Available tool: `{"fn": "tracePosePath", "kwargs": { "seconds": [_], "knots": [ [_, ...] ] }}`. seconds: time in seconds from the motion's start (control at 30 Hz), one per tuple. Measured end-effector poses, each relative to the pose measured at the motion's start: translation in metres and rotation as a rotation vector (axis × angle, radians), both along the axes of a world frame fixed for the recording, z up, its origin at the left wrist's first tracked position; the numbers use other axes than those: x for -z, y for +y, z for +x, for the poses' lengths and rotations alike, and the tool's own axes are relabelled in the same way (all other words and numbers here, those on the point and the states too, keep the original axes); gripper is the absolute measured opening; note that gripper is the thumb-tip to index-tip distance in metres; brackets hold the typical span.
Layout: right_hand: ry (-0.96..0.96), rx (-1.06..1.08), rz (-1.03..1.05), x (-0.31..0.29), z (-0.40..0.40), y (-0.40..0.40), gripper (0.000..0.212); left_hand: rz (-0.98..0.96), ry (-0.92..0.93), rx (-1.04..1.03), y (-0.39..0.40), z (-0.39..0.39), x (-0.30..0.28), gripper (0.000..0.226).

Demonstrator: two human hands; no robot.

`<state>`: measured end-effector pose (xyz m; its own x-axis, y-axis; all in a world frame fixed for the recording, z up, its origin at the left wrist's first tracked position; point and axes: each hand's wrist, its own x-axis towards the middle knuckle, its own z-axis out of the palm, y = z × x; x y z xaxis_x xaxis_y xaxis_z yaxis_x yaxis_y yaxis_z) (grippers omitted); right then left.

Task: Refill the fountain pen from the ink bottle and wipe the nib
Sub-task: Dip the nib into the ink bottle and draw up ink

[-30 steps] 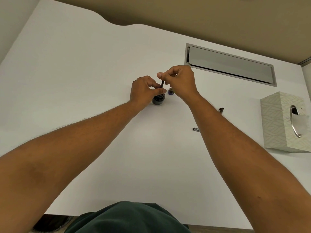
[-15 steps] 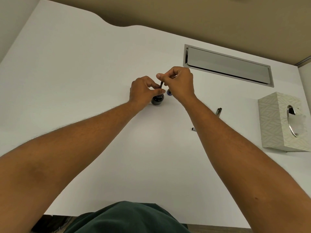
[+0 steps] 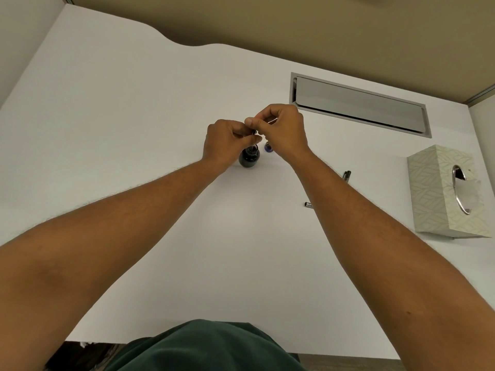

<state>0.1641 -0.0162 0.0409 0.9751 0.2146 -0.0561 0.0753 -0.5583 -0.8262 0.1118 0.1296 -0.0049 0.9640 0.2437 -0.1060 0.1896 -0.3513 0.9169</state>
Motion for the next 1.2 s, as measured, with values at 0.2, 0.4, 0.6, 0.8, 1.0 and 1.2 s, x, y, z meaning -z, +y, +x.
{"fn": "tracePosePath", "kwargs": {
  "seconds": [0.2,0.4,0.6,0.8,1.0,1.2],
  "knots": [
    [0.014,0.039,-0.004,-0.012,-0.007,-0.005,0.039,0.008,-0.018,-0.038,0.001,-0.003,-0.002,0.023],
    [0.077,0.236,0.179,-0.002,-0.030,-0.024,0.037,-0.028,-0.074,-0.085,0.005,-0.006,-0.008,0.023],
    [0.121,0.310,0.235,0.017,-0.050,-0.033,0.041,0.003,-0.121,-0.061,0.002,-0.009,-0.012,0.022],
    [0.136,0.297,0.222,0.022,-0.053,-0.036,0.044,0.026,-0.115,-0.059,-0.001,-0.009,-0.014,0.021],
    [0.141,0.277,0.197,0.023,-0.050,-0.036,0.044,-0.030,-0.073,-0.079,-0.003,-0.009,-0.020,0.023],
    [0.138,0.242,0.187,0.023,-0.049,-0.036,0.042,-0.159,-0.021,-0.176,-0.002,-0.007,-0.026,0.025]
  ]
}}
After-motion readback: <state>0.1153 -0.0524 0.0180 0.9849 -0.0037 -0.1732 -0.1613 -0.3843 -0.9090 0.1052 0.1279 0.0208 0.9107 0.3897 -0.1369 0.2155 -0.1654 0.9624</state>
